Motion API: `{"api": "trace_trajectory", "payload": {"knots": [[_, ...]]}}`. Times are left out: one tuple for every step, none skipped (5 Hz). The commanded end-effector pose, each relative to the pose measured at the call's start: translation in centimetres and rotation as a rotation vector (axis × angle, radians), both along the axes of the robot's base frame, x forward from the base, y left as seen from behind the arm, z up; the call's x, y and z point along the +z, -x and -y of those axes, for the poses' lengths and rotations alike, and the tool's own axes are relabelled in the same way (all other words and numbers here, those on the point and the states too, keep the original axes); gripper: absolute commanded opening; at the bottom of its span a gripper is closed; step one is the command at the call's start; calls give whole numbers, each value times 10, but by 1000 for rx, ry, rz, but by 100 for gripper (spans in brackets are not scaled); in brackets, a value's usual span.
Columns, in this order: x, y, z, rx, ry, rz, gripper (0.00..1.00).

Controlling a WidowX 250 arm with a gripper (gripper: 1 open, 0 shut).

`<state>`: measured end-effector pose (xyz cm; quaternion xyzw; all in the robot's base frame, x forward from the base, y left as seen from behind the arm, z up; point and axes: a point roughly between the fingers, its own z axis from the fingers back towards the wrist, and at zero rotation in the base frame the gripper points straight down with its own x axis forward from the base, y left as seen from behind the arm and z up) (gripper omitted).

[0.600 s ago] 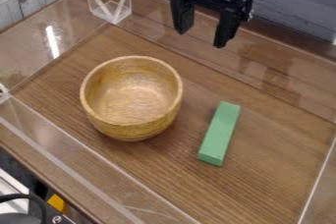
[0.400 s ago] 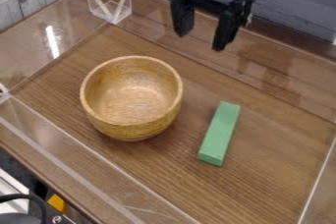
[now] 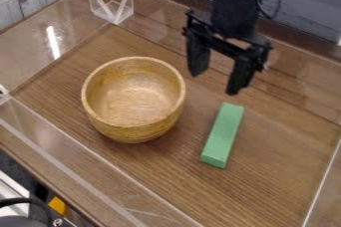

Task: Put the green block in the brown bowl

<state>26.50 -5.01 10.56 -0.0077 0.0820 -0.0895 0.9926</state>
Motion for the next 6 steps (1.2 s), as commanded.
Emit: {"api": "trace_trajectory", "payload": {"knots": [[12,2,14,17,11,60,100],[-7,9,19,54,13,58,100],[-30,12,22,97,9,53,100],[-38,12,13,132,6,50,100],[-42,10,4,163,1,41,100],[-61,14,-2,204,-6,34,100]]}}
